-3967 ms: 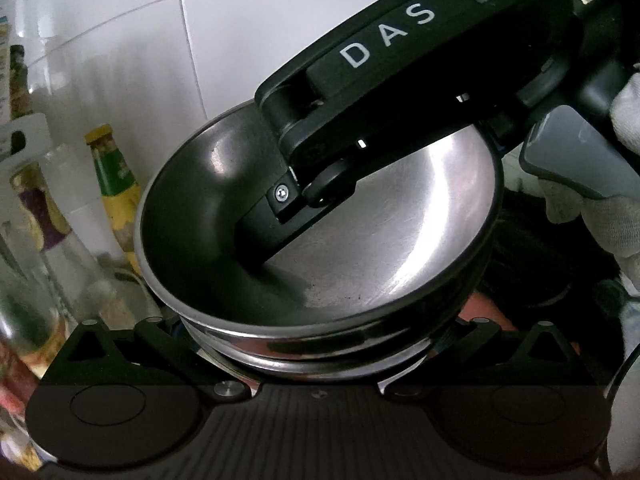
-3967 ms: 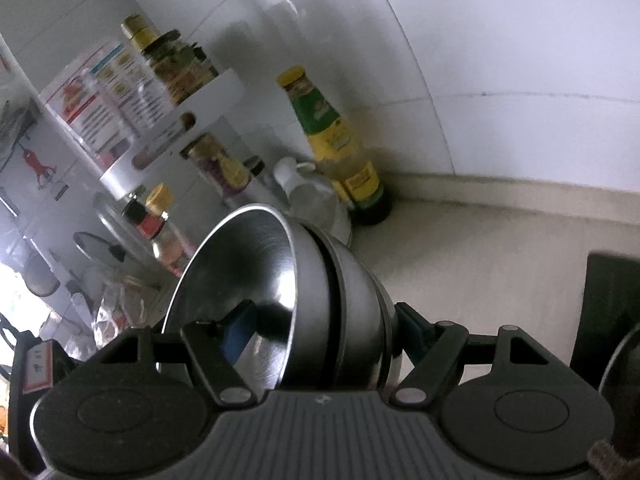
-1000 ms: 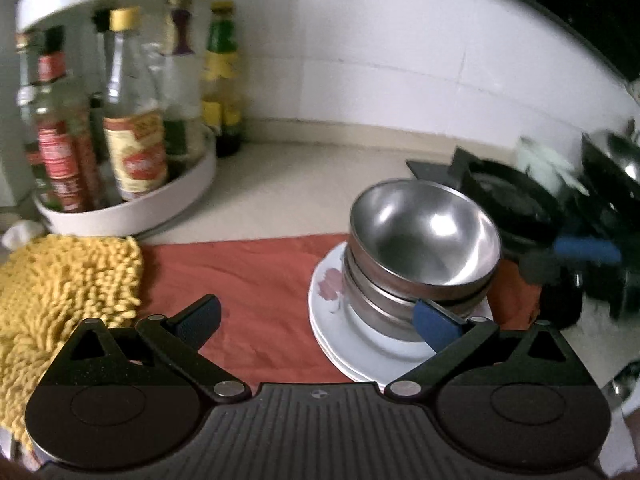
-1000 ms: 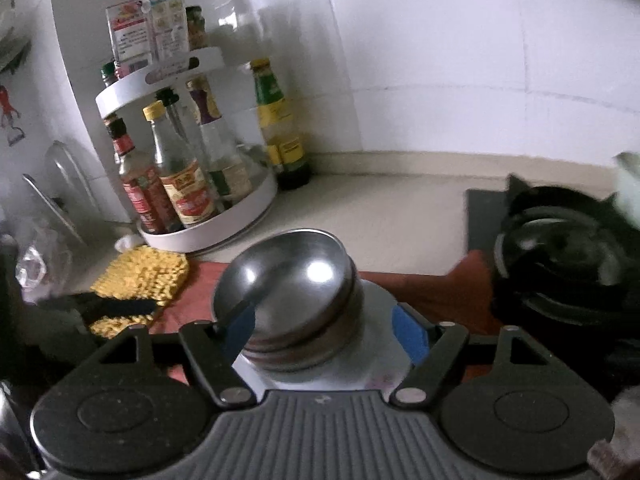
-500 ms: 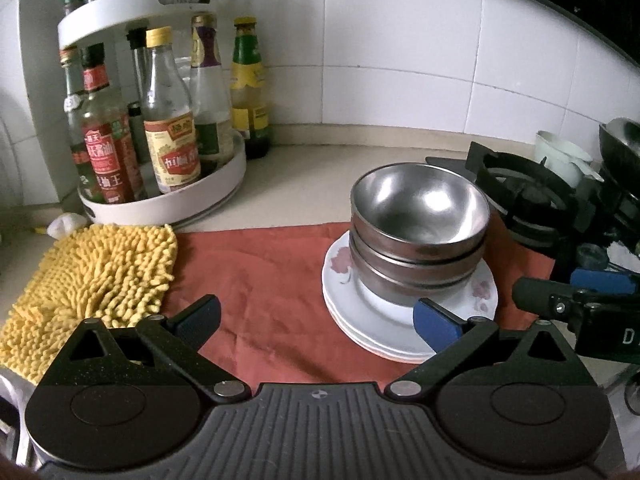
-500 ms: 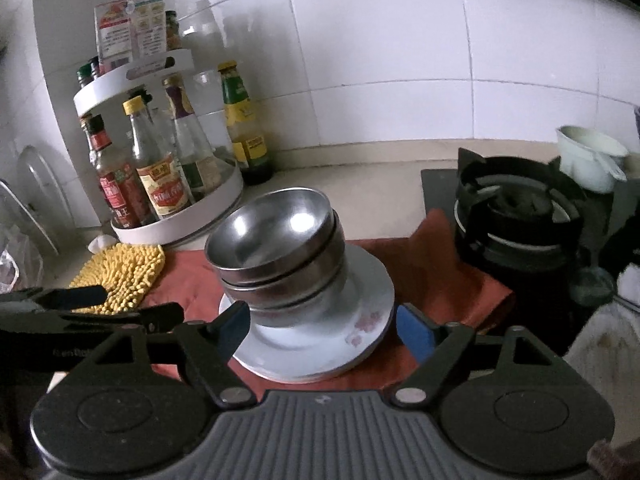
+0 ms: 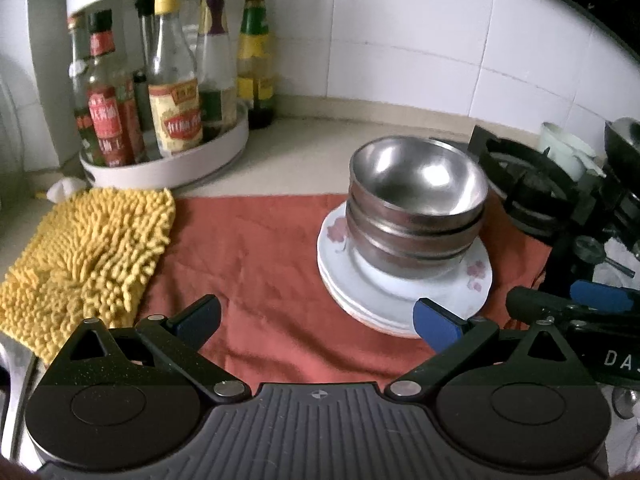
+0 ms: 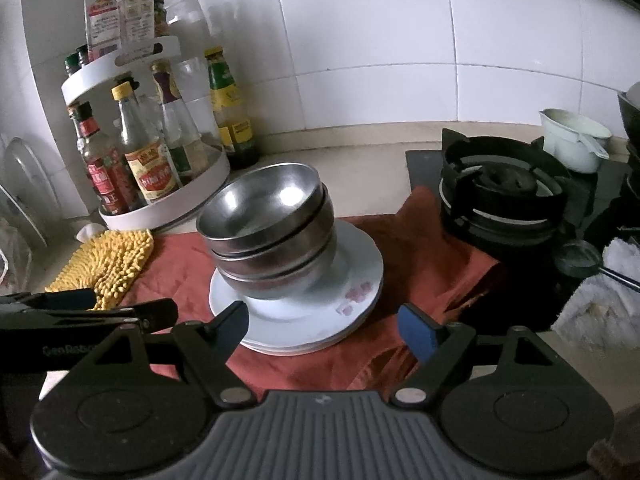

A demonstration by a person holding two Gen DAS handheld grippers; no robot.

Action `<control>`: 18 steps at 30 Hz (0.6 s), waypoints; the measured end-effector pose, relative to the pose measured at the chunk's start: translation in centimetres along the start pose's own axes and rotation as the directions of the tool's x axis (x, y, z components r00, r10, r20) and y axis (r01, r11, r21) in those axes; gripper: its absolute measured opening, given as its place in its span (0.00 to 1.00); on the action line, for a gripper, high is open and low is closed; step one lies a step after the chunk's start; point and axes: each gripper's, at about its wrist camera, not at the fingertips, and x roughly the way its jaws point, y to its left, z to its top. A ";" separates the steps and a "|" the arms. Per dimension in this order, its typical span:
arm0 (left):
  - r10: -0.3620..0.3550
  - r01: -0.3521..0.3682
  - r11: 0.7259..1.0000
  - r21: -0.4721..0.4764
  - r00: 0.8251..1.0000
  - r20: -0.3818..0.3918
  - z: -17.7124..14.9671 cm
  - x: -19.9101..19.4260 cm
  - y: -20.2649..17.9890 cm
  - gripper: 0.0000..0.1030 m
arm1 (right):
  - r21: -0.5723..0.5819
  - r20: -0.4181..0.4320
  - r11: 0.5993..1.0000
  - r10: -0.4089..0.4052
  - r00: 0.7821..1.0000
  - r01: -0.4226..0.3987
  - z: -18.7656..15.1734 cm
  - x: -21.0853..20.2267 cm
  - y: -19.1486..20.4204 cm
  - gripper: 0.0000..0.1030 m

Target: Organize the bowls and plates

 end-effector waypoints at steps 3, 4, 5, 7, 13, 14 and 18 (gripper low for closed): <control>-0.006 0.006 1.000 -0.001 1.000 -0.011 -0.2 0.1 -0.1 1.00 | 0.001 -0.009 1.000 -0.005 1.000 0.005 -0.2 0.0 0.1 0.76; -0.005 0.005 1.000 0.001 1.000 -0.010 -0.3 0.1 -0.1 1.00 | 0.002 -0.012 1.000 -0.003 1.000 0.003 -0.3 0.1 0.1 0.76; 0.002 -0.002 1.000 0.003 1.000 -0.010 -0.3 0.1 -0.2 1.00 | 0.002 -0.017 1.000 -0.001 1.000 0.001 -0.4 0.1 0.2 0.76; 0.004 -0.004 1.000 0.005 1.000 -0.010 -0.4 0.1 -0.1 1.00 | 0.001 -0.024 1.000 0.001 1.000 -0.001 -0.5 0.2 0.3 0.76; 0.003 -0.003 1.000 0.005 1.000 -0.009 -0.4 -0.1 -0.3 1.00 | 0.001 -0.025 1.000 0.002 1.000 -0.002 -0.6 0.1 0.4 0.76; -0.001 0.001 1.000 0.010 1.000 -0.012 -0.4 -0.1 -0.3 1.00 | 0.000 -0.024 1.000 0.002 1.000 -0.002 -0.6 0.1 0.4 0.77; -0.013 0.013 1.000 0.000 1.000 -0.028 -0.5 0.0 -0.5 0.99 | 0.002 -0.025 1.000 0.000 1.000 0.000 -0.6 -0.1 0.3 0.77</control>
